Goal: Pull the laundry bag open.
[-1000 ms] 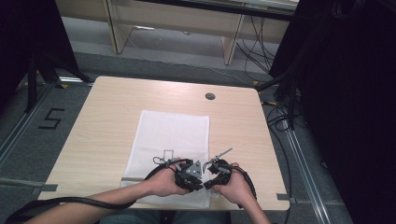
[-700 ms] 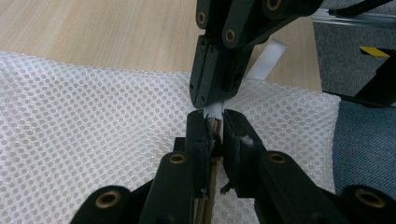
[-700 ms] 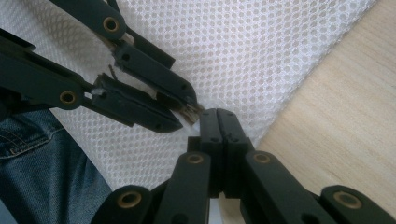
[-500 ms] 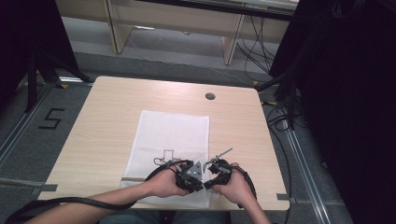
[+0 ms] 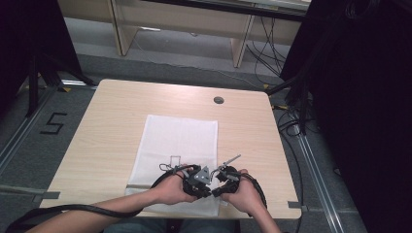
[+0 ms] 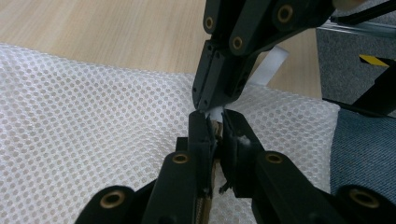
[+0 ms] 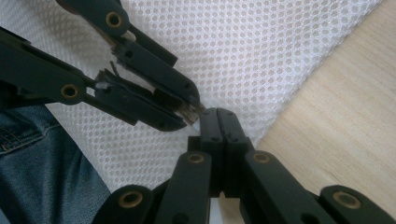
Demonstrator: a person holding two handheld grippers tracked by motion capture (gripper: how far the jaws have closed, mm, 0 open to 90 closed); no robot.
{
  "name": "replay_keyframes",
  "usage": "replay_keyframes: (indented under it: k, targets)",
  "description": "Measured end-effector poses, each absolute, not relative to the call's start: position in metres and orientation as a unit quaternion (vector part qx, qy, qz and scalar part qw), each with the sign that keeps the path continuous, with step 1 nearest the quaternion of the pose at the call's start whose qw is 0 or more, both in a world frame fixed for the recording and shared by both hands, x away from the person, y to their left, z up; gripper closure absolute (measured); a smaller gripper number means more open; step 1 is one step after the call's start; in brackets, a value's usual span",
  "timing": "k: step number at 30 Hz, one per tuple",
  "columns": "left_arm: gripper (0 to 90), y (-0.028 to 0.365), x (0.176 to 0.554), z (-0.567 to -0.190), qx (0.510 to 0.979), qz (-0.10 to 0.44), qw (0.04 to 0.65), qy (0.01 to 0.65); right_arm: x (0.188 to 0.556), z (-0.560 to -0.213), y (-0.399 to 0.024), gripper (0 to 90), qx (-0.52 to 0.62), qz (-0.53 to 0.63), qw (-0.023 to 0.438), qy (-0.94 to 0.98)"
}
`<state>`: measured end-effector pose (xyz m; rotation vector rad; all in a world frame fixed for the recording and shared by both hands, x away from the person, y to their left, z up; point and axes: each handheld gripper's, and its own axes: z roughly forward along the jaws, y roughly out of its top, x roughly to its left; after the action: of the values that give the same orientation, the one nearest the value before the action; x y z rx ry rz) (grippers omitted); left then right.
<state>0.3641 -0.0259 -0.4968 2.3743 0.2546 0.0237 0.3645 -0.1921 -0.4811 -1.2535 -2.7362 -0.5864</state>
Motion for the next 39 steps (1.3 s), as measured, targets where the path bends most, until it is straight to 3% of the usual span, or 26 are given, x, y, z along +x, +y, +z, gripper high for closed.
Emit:
replay_keyframes:
  k: [7, 39]
  targets:
    - [82.0, -0.026, 0.362, -0.497, 0.925, 0.011, 0.365, 0.103, 0.363, -0.481, -0.188, 90.0, -0.401, -0.174, 0.005, -0.899]
    - [82.1, -0.016, 0.362, -0.492, 0.927, 0.019, 0.364, 0.094, 0.362, -0.481, -0.188, 90.0, -0.399, -0.181, 0.019, -0.899]
